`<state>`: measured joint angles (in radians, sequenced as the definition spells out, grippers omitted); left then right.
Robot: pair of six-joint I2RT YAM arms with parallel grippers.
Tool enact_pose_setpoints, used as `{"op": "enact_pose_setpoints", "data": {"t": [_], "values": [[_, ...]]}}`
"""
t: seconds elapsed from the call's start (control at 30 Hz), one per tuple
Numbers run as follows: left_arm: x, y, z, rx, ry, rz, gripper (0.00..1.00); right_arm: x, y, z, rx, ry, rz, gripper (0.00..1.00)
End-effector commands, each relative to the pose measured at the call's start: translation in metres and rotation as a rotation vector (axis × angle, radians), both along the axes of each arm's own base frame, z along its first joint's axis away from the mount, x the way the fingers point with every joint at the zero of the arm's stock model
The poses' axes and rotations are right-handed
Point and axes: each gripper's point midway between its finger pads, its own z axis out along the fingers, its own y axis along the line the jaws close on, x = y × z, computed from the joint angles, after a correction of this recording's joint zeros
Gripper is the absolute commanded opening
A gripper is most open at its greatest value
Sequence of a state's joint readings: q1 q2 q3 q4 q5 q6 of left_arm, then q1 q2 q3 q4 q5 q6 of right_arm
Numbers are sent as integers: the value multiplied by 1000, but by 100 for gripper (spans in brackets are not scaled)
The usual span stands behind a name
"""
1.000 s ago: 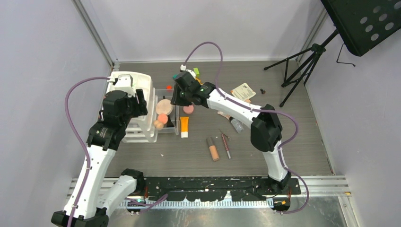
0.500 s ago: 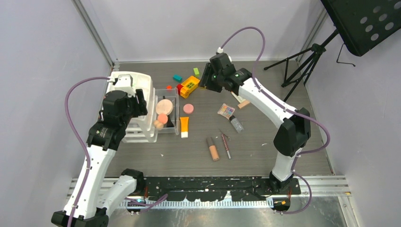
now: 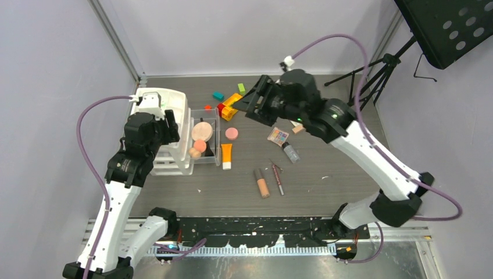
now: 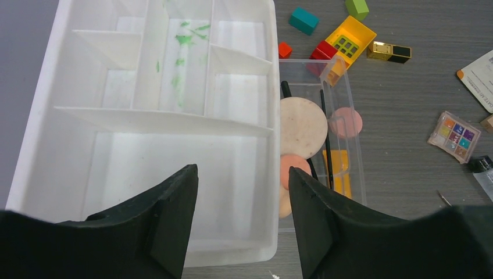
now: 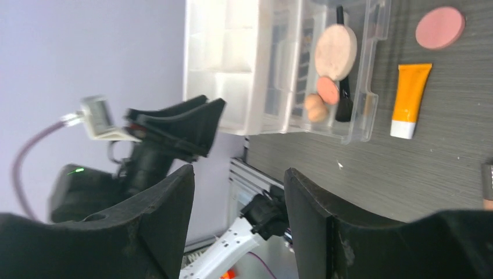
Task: Organize the makeup
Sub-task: Place the makeup tool in the drawer.
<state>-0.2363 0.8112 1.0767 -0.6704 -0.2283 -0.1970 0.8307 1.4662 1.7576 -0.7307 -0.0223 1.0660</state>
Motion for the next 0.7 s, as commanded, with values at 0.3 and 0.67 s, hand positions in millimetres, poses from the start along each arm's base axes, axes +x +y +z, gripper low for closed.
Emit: {"op": "enact_pose_setpoints", "data": {"t": [0.3, 0.67], "values": [[-4, 5, 16, 9, -70, 15, 60, 15, -43, 47, 89, 7, -121, 66], [-5, 0, 17, -10, -74, -8, 60, 71, -120, 9, 81, -1, -331, 67]]}}
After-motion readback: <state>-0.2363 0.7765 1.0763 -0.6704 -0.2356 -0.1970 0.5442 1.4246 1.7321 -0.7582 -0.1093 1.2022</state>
